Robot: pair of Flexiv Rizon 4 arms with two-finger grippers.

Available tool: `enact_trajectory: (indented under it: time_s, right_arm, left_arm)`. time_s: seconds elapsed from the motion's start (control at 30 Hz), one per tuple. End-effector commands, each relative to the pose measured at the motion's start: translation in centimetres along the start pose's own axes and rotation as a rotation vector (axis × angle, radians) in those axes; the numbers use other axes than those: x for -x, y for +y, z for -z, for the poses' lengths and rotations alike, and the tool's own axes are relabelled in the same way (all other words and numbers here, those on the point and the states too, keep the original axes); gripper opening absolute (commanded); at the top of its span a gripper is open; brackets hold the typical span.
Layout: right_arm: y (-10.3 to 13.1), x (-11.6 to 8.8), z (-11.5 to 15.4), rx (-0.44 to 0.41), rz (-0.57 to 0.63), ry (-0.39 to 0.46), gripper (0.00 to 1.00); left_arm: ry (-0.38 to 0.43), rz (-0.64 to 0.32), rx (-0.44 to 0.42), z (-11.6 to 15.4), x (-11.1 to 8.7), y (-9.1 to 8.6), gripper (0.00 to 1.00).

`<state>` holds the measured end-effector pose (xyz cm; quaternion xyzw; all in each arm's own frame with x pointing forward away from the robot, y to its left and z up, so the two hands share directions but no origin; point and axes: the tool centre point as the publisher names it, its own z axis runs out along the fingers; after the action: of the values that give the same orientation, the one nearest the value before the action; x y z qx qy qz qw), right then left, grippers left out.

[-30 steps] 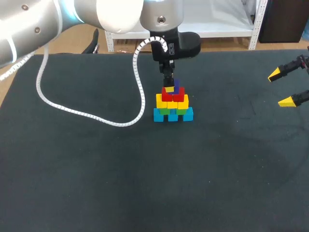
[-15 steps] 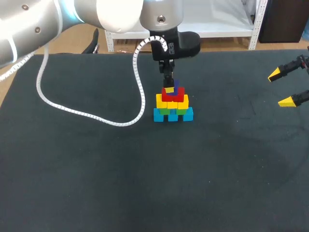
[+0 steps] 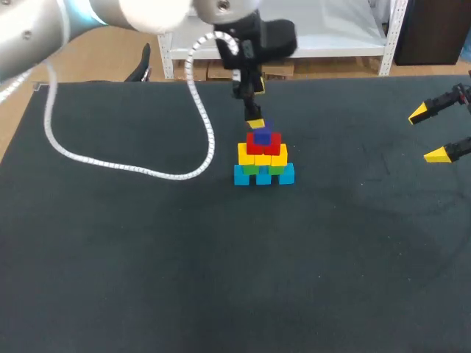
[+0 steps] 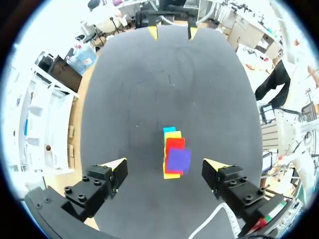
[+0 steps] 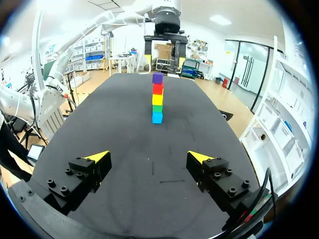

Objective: Place the blue cubes, place green cubes on the blue cubes, place the yellow cubes on the green cubes, then place the red cubes on the yellow cubes, and place purple cube on the red cubes.

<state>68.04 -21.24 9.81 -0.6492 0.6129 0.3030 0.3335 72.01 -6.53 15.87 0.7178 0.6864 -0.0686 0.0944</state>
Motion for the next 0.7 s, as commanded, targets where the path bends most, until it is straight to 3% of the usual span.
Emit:
enact_trajectory:
  time_s: [0.03, 0.33, 0.53, 0.63, 0.7]
  right_arm:
    - [0.0, 0.0, -0.1, 0.000, 0.001, -0.001, 1.00]
    - [0.0, 0.0, -0.1, 0.000, 0.001, -0.001, 1.00]
    - [0.0, 0.0, -0.1, 0.000, 0.001, -0.001, 1.00]
    - [0.0, 0.0, -0.1, 0.000, 0.001, -0.001, 1.00]
    - [0.0, 0.0, -0.1, 0.000, 0.001, -0.001, 1.00]
  left_arm:
    - [-0.127, 0.023, 0.065, 1.4, -4.5, -2.1, 1.00]
    - [-0.154, 0.212, 0.094, 1.8, -11.3, -2.8, 1.00]
    - [-0.175, 0.246, 0.111, 1.4, -13.6, -3.1, 1.00]
    - [-0.261, 0.245, 0.142, 1.2, -14.3, -3.5, 1.00]
    - [-0.258, 0.259, 0.155, 1.0, -14.7, -3.7, 1.00]
